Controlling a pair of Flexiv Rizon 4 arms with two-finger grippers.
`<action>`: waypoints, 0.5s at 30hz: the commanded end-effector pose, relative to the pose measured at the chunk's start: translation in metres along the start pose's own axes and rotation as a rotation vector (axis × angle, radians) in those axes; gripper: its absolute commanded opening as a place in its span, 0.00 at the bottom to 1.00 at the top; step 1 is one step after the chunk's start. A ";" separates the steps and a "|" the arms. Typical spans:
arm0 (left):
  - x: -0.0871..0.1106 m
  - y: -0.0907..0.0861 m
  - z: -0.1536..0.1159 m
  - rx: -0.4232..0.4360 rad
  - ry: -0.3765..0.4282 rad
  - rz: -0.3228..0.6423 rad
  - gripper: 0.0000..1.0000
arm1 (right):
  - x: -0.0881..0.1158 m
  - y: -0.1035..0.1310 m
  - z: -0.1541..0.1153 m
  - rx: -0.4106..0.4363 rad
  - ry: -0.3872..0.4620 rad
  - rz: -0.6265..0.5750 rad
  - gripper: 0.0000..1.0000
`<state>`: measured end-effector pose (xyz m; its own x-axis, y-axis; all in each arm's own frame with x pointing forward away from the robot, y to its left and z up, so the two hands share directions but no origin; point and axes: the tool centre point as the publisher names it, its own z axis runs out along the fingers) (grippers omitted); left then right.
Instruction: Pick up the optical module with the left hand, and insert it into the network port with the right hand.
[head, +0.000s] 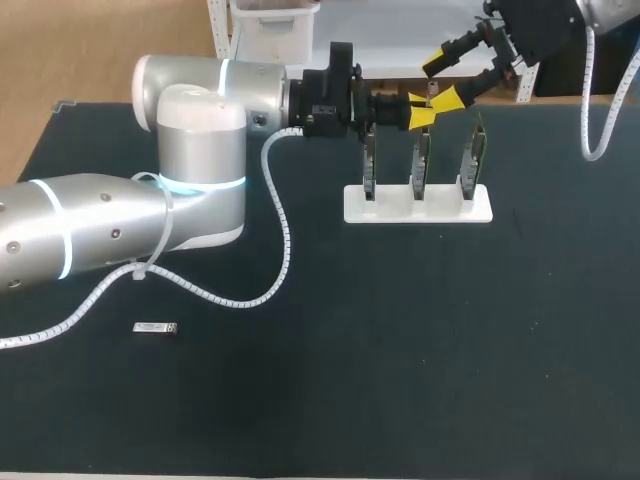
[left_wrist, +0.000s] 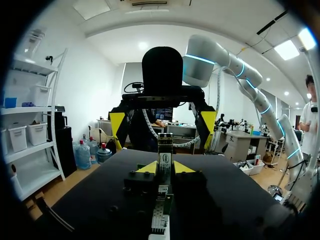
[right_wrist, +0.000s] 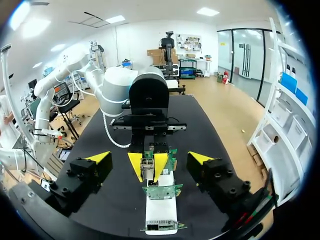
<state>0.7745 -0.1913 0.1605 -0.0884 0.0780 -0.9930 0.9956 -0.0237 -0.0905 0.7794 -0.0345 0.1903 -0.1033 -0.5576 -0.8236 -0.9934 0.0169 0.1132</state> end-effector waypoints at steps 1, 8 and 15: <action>0.000 -0.001 0.000 -0.002 0.002 0.000 0.00 | 0.001 0.003 0.000 0.008 -0.004 -0.004 0.00; 0.000 -0.001 0.000 -0.002 0.002 0.000 0.00 | 0.001 0.003 0.000 0.010 -0.002 -0.002 0.00; 0.000 -0.001 0.000 -0.002 0.002 0.000 0.00 | 0.002 0.004 0.001 0.010 0.002 -0.002 0.00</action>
<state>0.7748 -0.1912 0.1605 -0.0884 0.0783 -0.9930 0.9956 -0.0229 -0.0904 0.7776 -0.0347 0.1885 -0.1022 -0.5577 -0.8238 -0.9937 0.0184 0.1109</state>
